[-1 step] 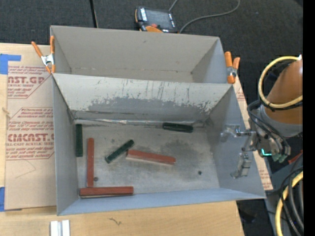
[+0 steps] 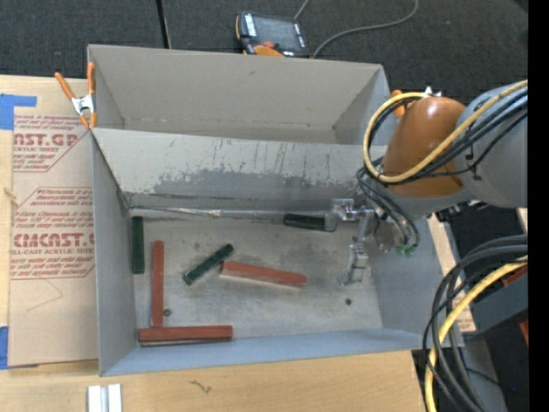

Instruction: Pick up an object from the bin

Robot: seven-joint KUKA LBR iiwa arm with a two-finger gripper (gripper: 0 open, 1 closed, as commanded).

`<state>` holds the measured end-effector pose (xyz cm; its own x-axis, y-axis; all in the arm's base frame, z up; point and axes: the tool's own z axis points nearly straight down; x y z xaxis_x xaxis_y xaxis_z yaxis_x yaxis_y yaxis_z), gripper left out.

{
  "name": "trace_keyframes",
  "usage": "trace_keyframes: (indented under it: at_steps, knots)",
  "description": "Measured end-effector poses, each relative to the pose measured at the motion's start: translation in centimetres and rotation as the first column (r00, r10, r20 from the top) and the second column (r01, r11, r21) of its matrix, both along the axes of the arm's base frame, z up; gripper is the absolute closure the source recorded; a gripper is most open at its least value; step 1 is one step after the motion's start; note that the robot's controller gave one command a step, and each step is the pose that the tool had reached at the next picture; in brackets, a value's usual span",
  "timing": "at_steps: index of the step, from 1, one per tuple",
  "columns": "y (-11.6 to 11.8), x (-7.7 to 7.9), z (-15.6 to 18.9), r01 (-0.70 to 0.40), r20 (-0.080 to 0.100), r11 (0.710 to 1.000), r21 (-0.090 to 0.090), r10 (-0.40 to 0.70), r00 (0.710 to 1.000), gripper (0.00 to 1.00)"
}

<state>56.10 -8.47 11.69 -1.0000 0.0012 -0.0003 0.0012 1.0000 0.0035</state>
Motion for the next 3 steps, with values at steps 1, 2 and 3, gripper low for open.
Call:
trace_keyframes:
  at_steps: [1, 2, 3]
  knots:
    - [6.7, 3.0, -4.7, 0.059, 0.004, 0.998, -0.001, -0.059, 0.998, 0.0]
    - [8.4, -4.2, -4.8, -0.292, -0.002, 0.956, -0.002, 0.292, 0.956, 0.0]
    - [8.3, -4.1, -4.7, -0.291, 0.0, 0.957, -0.003, 0.291, 0.957, 1.0]
